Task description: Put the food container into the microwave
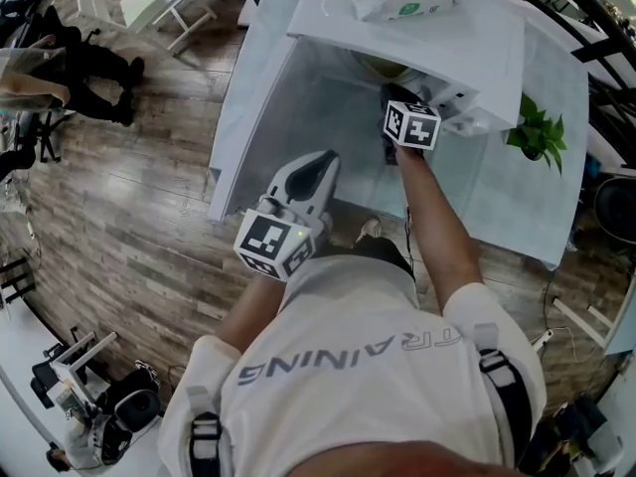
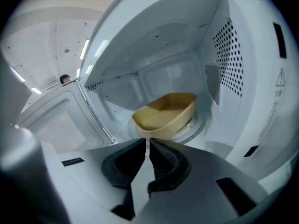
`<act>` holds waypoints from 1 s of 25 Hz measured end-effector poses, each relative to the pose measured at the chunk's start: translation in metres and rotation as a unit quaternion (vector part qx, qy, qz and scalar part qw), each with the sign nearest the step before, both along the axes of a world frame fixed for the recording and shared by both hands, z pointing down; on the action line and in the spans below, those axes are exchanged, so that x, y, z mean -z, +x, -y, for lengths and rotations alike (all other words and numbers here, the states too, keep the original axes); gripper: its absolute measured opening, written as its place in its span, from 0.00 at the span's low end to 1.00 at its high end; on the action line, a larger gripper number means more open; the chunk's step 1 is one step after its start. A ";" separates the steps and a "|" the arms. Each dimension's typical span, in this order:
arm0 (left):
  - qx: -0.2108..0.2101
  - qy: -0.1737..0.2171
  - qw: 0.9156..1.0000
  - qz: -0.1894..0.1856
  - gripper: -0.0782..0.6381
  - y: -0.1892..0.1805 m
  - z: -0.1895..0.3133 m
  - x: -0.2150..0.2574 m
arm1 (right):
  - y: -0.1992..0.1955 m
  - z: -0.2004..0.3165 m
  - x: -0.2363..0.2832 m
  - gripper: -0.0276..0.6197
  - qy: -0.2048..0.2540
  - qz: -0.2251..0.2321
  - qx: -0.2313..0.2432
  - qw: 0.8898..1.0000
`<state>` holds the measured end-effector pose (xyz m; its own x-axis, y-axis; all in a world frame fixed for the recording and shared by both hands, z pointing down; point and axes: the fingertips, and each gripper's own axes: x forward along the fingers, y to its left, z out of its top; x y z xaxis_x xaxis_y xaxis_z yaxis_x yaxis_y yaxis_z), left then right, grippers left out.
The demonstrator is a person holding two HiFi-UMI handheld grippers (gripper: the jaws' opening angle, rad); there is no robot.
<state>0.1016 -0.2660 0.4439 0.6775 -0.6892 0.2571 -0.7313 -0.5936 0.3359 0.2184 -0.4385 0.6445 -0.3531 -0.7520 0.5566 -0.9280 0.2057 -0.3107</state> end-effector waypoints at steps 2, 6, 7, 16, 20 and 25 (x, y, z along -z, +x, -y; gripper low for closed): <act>-0.002 0.002 1.000 -0.002 0.17 0.003 -0.002 0.002 | 0.001 -0.007 0.004 0.11 0.007 0.001 0.003 1.000; -0.003 0.010 1.000 -0.003 0.17 0.008 -0.007 0.006 | 0.004 -0.025 0.023 0.09 0.032 0.002 0.013 0.999; -0.002 0.012 1.000 -0.004 0.17 0.010 -0.008 0.008 | 0.005 -0.031 0.029 0.08 0.039 0.000 0.017 0.999; 0.020 0.041 0.999 -0.018 0.17 0.014 -0.020 0.030 | 0.030 -0.087 0.106 0.08 0.118 -0.014 0.047 0.992; 0.033 0.053 0.998 -0.017 0.17 0.016 -0.028 0.035 | 0.041 -0.115 0.139 0.08 0.145 -0.004 0.056 0.988; 0.044 0.070 0.996 -0.017 0.17 0.020 -0.041 0.044 | 0.057 -0.152 0.174 0.08 0.166 0.005 0.058 0.984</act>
